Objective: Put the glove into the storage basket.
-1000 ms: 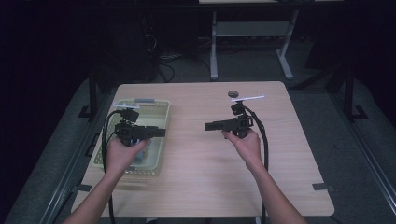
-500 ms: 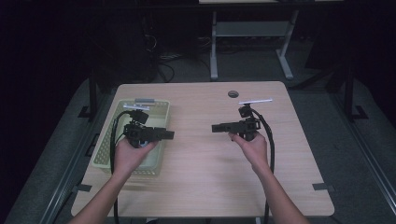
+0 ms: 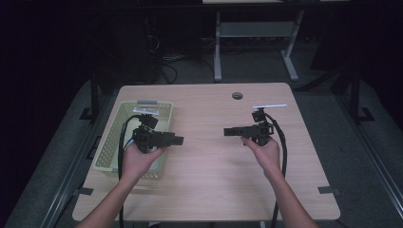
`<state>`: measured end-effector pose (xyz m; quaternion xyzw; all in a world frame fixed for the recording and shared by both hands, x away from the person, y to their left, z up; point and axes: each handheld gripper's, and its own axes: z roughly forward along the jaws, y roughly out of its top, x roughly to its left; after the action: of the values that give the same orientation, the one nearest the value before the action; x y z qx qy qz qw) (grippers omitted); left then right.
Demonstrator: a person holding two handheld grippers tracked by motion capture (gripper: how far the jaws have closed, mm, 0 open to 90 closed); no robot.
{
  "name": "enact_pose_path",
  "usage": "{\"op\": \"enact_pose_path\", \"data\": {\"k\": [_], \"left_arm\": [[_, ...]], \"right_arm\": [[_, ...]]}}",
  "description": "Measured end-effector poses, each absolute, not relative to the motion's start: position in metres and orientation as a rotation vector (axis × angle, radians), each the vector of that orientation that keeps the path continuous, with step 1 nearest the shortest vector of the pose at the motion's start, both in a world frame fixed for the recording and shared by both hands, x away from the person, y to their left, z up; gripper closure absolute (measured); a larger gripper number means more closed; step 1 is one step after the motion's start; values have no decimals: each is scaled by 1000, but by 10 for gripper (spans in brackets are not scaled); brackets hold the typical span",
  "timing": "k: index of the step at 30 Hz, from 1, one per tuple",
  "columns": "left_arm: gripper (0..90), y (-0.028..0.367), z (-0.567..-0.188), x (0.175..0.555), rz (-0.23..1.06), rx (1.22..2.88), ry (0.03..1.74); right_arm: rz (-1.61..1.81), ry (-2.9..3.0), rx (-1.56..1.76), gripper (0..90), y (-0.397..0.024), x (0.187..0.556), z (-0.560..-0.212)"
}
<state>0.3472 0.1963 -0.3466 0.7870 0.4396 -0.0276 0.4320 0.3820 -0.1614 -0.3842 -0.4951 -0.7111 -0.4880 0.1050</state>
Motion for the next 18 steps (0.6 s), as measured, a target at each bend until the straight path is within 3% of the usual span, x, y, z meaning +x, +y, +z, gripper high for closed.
{"op": "enact_pose_path", "data": {"k": [18], "left_arm": [[405,179,-352,341,-101,1971,1062]], "right_arm": [[-1427,-2083,-1521,361,-185,373,-393]]}}
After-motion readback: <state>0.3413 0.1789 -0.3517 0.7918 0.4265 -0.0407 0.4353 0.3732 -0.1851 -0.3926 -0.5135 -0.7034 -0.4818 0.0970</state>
